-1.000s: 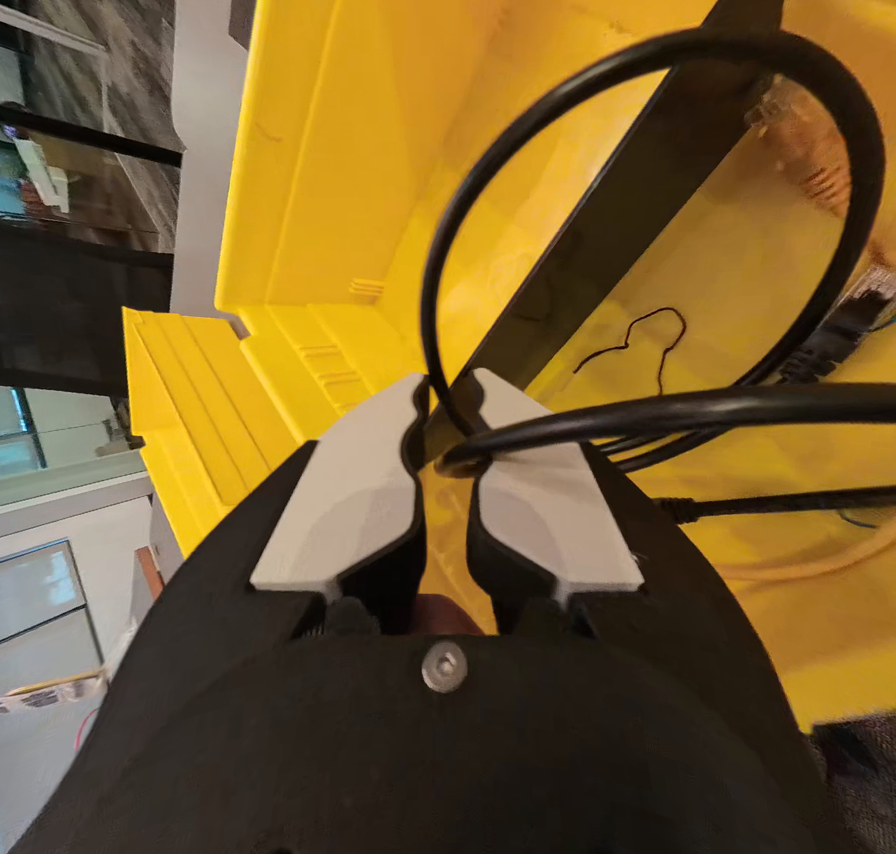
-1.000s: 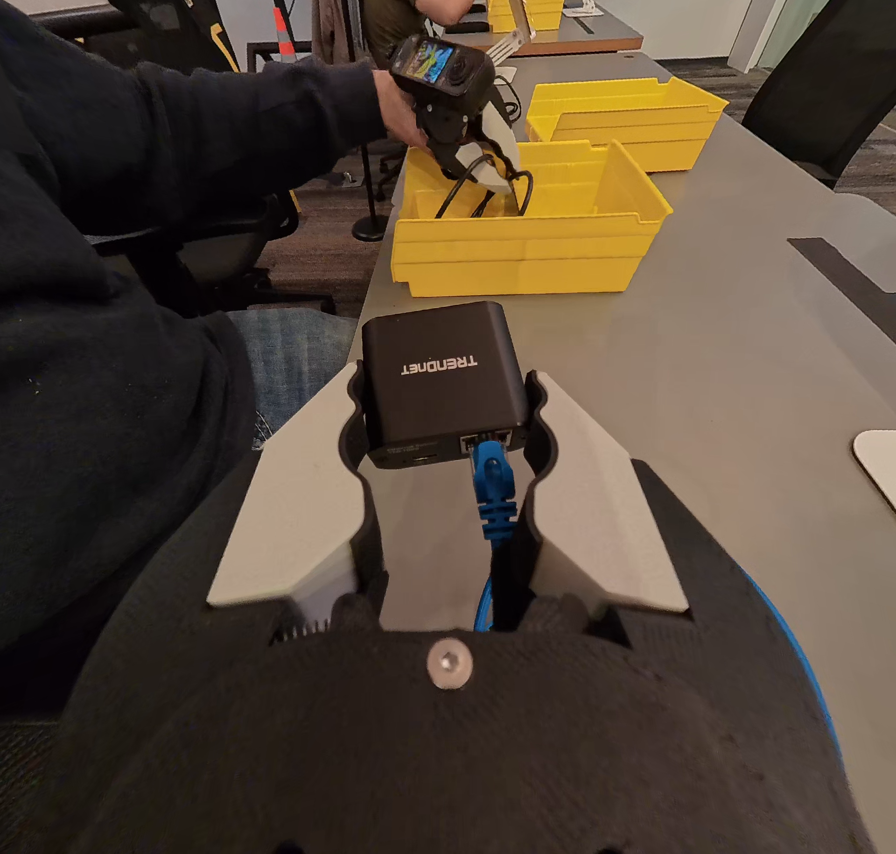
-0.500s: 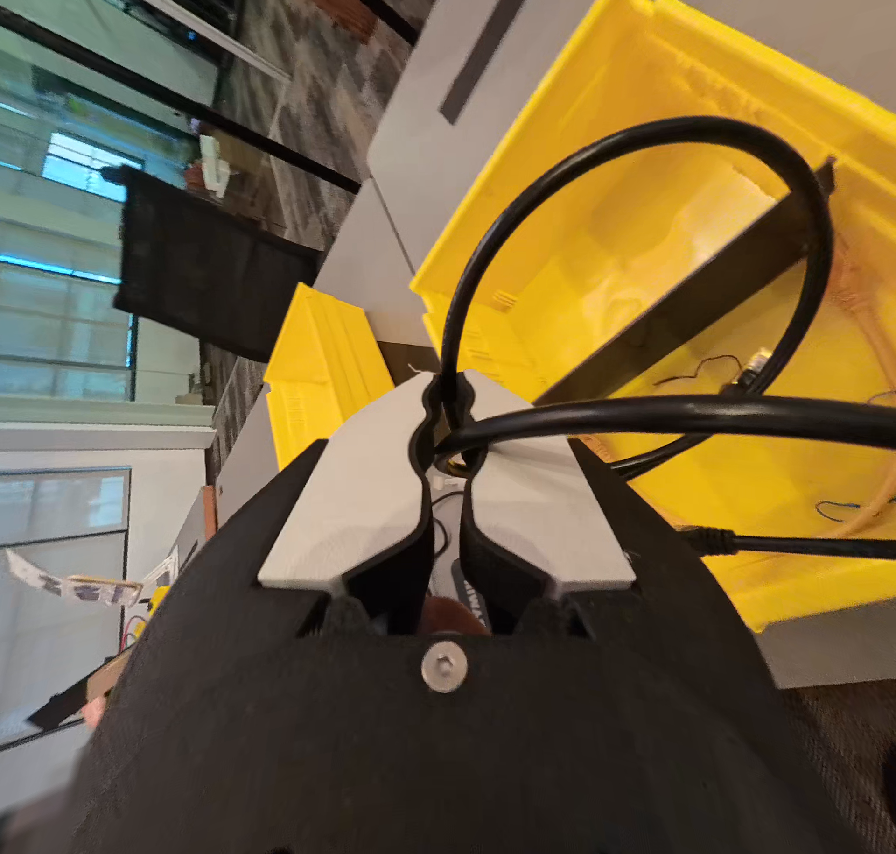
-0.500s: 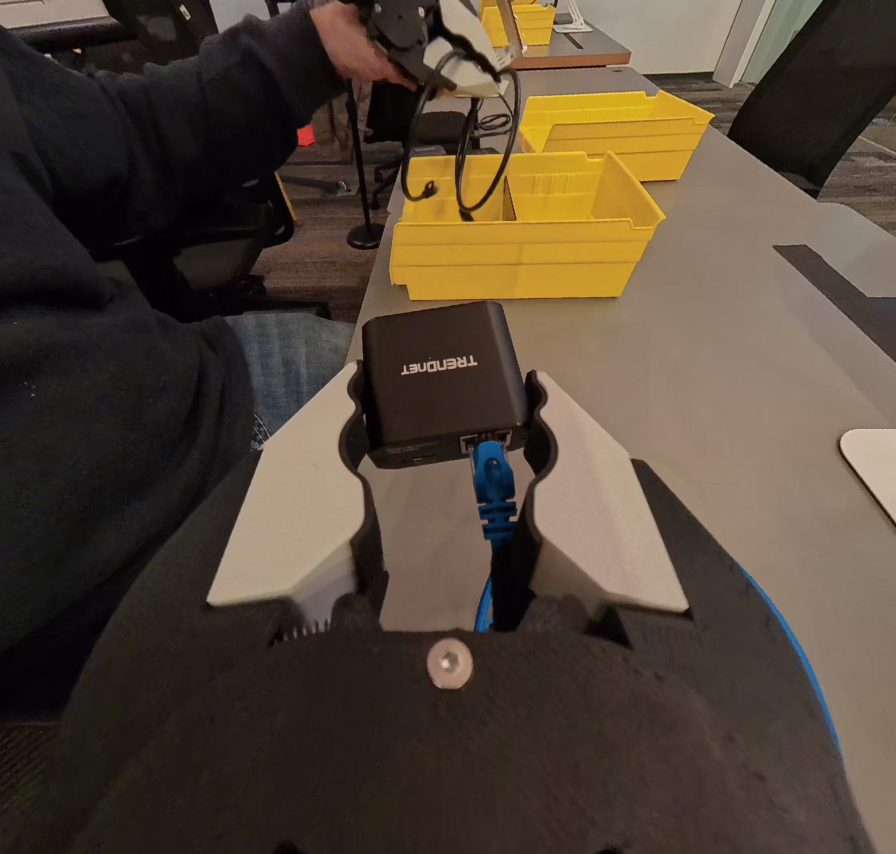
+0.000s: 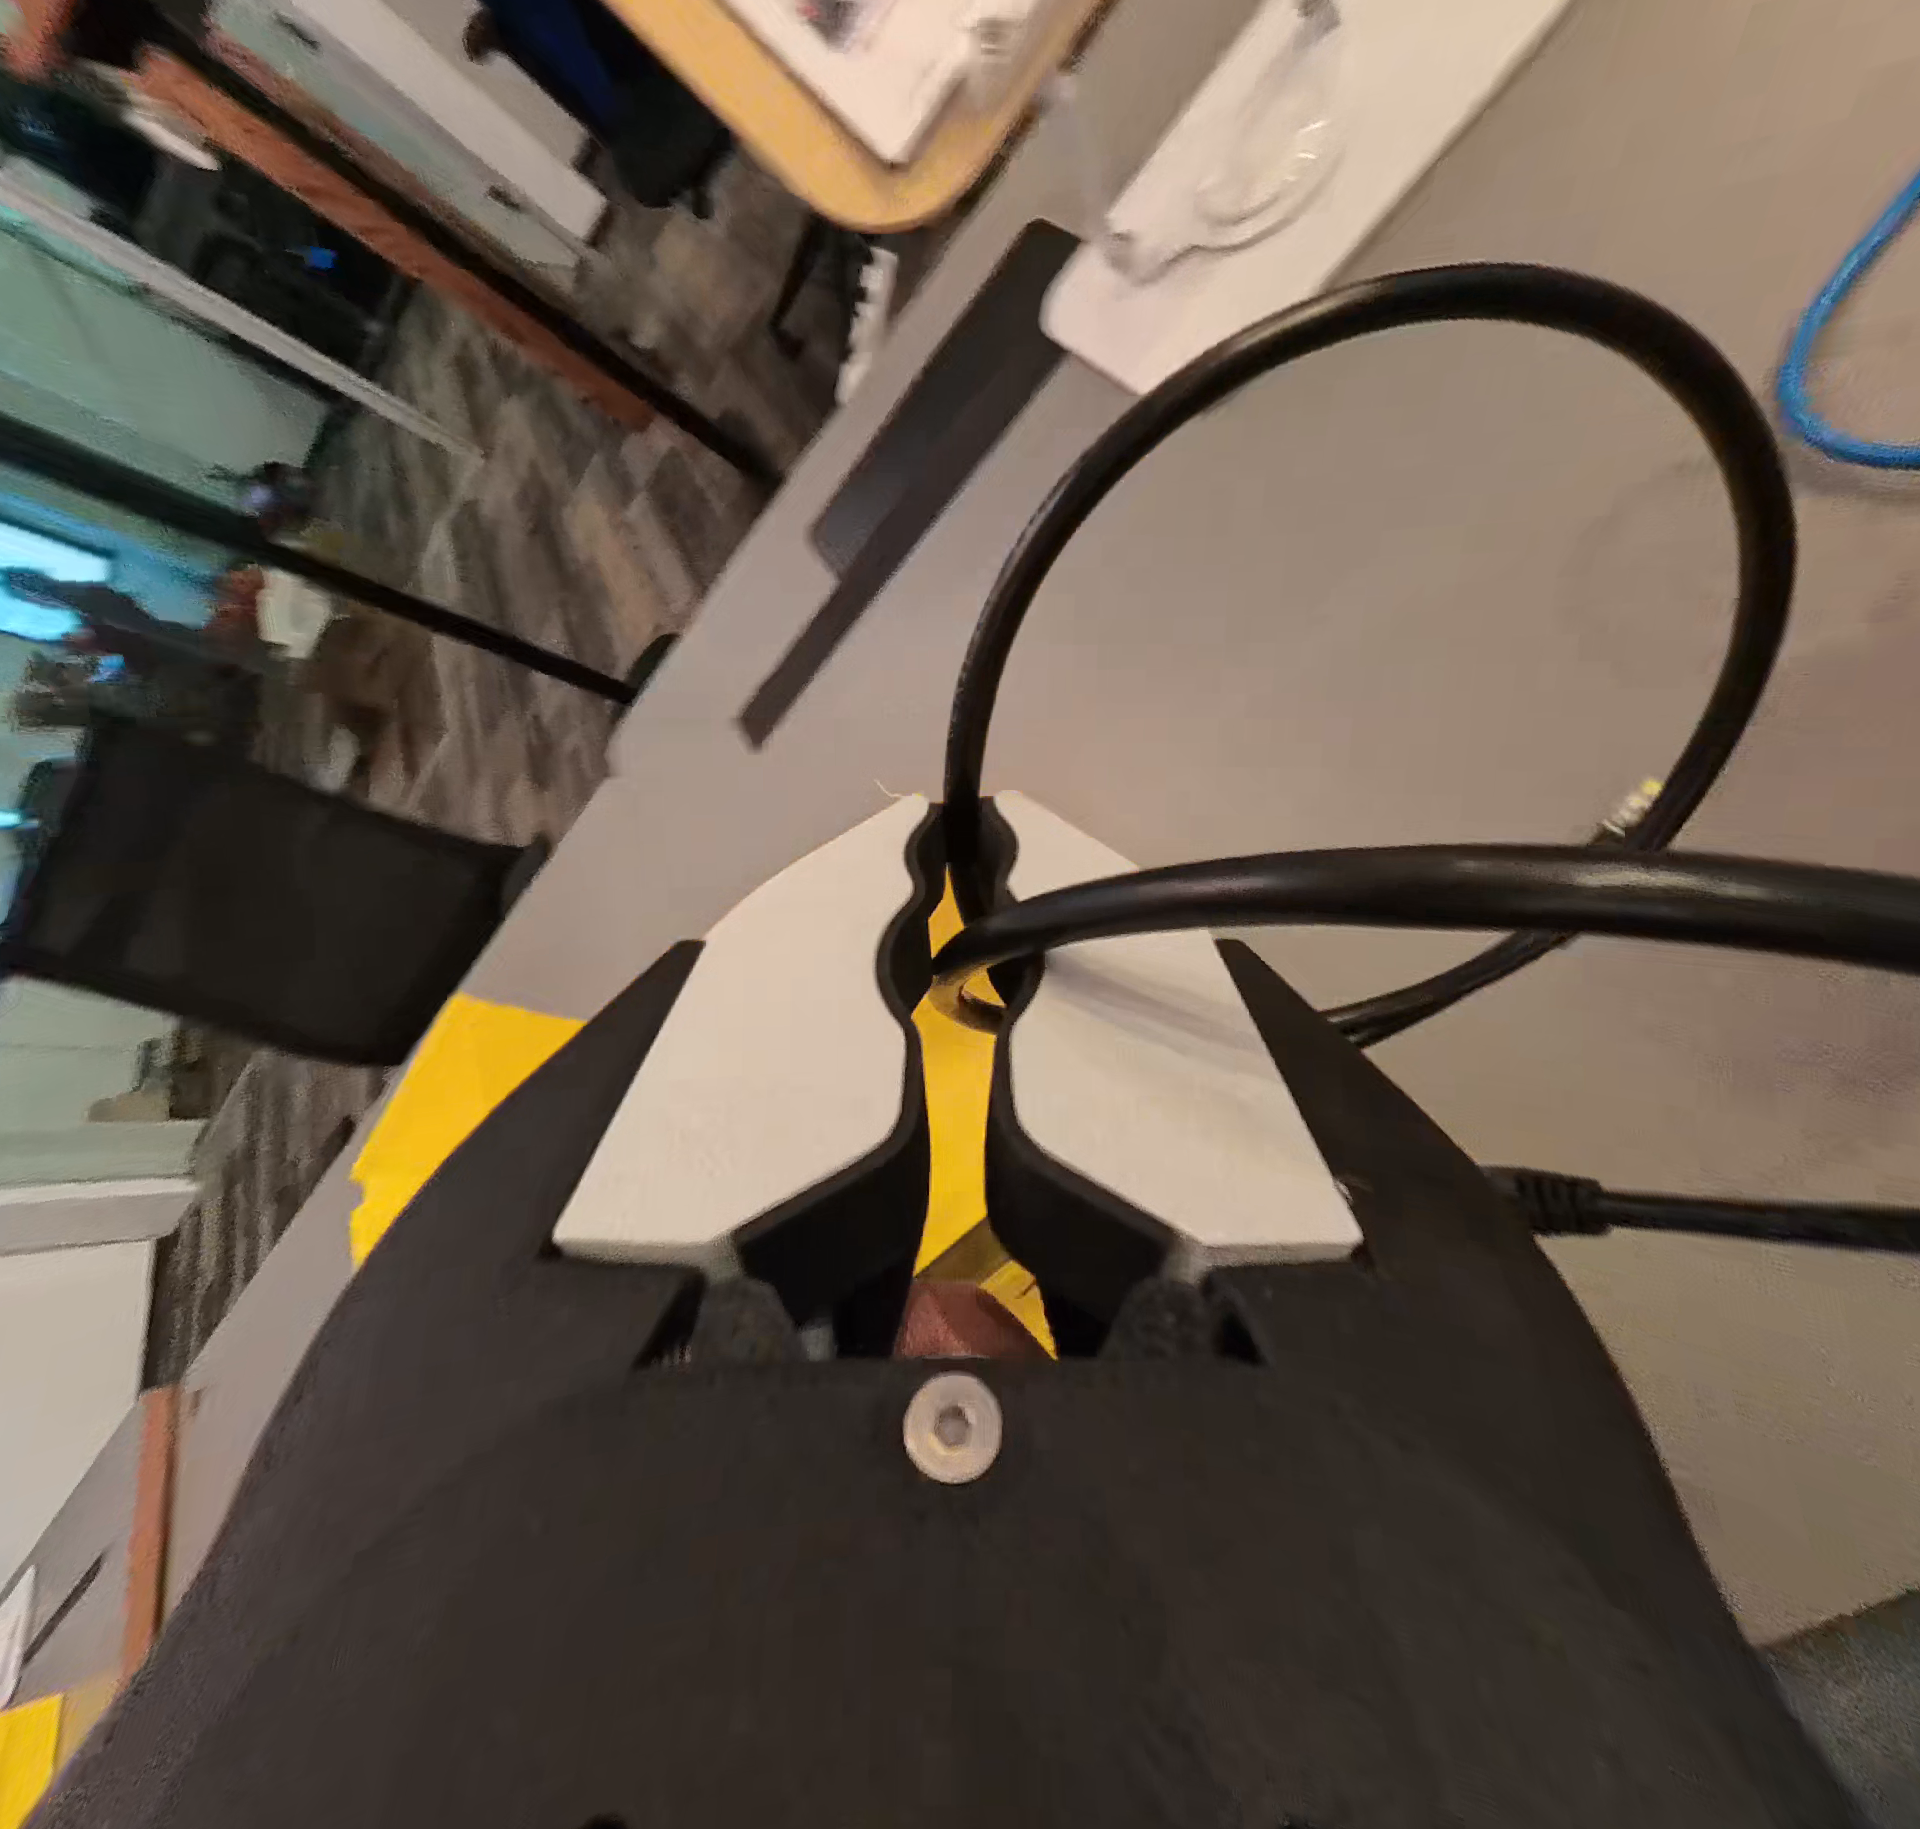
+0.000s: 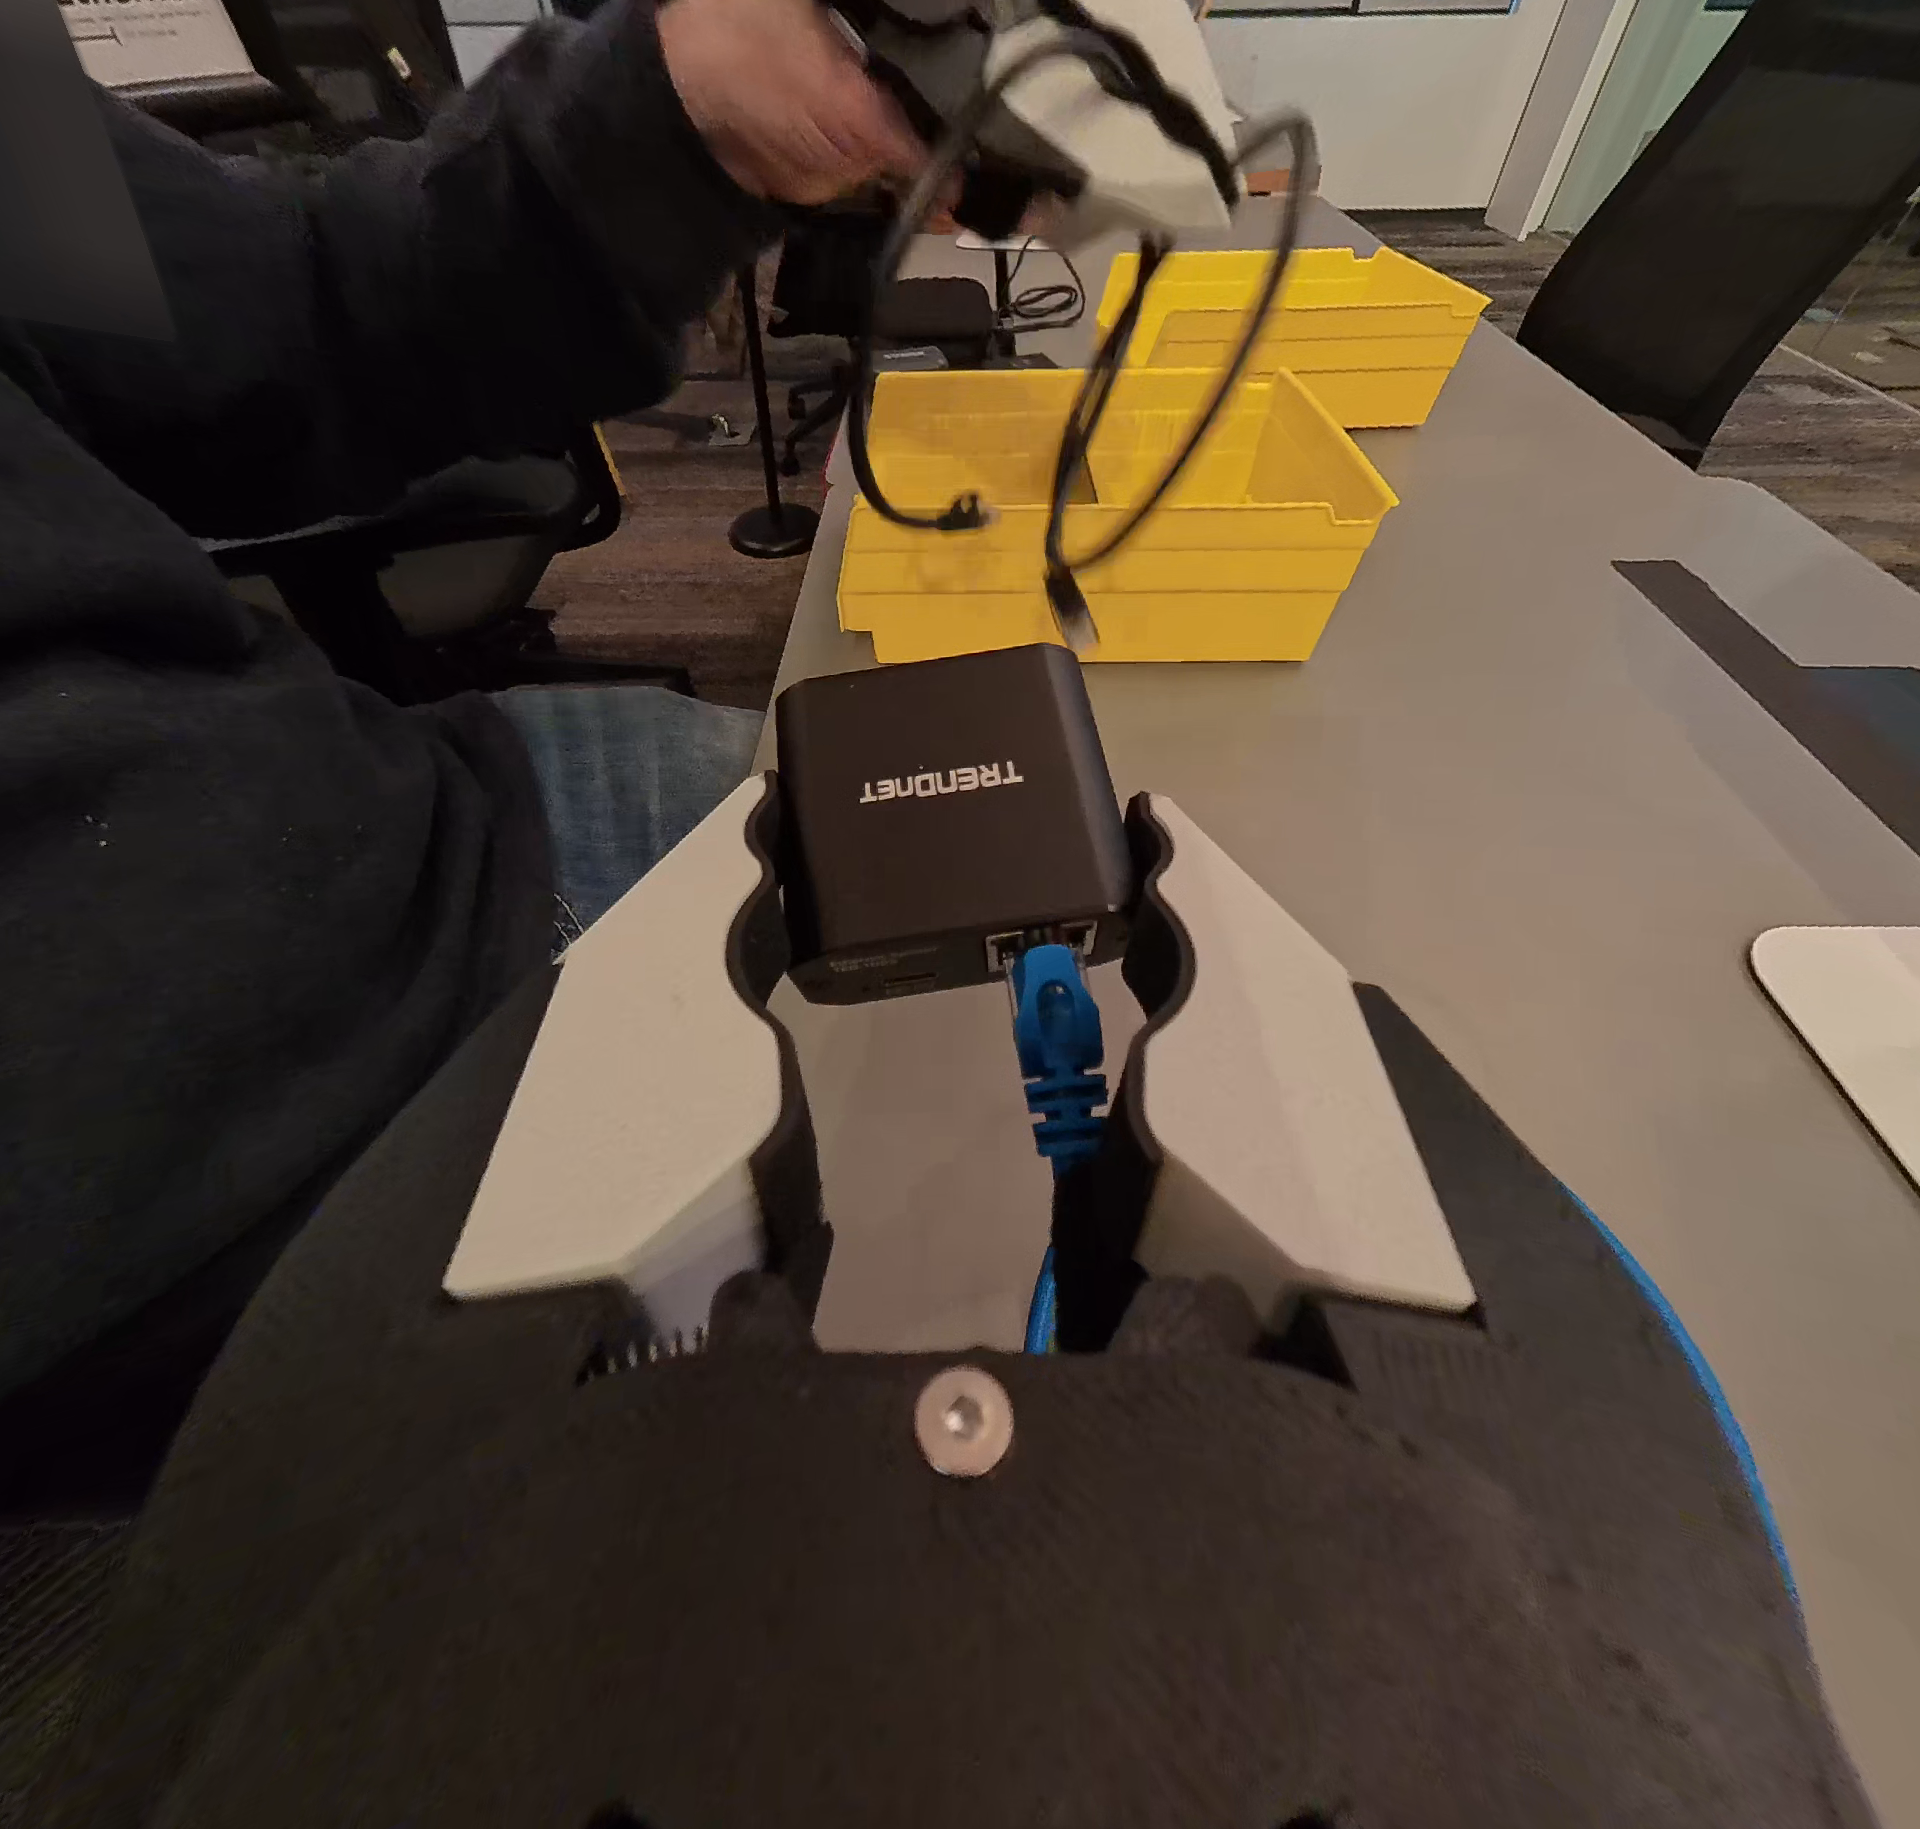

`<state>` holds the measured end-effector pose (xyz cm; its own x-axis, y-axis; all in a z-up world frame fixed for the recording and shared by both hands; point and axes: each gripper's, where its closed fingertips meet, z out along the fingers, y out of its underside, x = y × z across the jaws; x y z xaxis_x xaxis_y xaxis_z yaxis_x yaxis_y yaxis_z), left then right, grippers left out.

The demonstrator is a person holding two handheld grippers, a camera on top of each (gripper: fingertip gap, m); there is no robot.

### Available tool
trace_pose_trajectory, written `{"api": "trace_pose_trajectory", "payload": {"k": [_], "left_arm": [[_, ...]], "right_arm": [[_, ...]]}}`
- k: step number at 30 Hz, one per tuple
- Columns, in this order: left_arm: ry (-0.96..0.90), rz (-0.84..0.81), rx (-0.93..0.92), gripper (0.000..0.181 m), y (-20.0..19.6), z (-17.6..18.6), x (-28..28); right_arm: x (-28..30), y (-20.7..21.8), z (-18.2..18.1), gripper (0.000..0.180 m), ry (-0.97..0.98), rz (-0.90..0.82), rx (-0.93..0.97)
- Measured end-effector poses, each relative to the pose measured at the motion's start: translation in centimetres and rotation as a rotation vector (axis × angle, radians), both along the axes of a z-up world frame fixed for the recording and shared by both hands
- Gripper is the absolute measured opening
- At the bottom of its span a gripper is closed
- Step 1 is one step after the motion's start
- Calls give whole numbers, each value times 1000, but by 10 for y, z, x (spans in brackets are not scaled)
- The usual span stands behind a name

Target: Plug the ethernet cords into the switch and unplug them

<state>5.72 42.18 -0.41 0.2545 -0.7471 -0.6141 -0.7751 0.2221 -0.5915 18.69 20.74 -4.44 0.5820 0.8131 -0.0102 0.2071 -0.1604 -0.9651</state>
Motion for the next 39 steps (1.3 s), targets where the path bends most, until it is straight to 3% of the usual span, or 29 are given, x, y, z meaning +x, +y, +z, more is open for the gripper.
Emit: {"api": "trace_pose_trajectory", "payload": {"k": [5, 12, 15, 19, 23, 27, 29, 31, 33, 39], "left_arm": [[193, -66, -256, 5, -15, -94, 65], [400, -179, -305, 7, -23, -180, 98], [408, -161, -292, 40, -21, -183, 97], [359, -81, -236, 51, -20, -156, 73], [211, 2, -331, 45, -45, -136, 44], [176, 76, -421, 45, -75, -154, 16], [110, 46, -510, 43, -99, -165, 17], [141, -18, -447, 45, -113, -178, 20], [177, -65, -366, 46, -121, -189, 28], [-28, 70, -524, 48, -116, -177, 46]], "right_arm": [[7, -9, 1, 62, 5, -15, 6], [13, -14, -1, 62, 20, -26, 7], [14, -14, -2, 62, 24, -28, 9], [16, -14, -2, 62, 27, -33, 11], [17, -13, -2, 62, 33, -34, 13], [13, -12, -2, 62, 35, -27, 17], [10, -13, -2, 62, 34, -21, 18], [8, -14, -2, 62, 35, -15, 19], [6, -13, -3, 62, 33, -11, 16], [8, -18, 1, 62, 28, -24, 26]]}}
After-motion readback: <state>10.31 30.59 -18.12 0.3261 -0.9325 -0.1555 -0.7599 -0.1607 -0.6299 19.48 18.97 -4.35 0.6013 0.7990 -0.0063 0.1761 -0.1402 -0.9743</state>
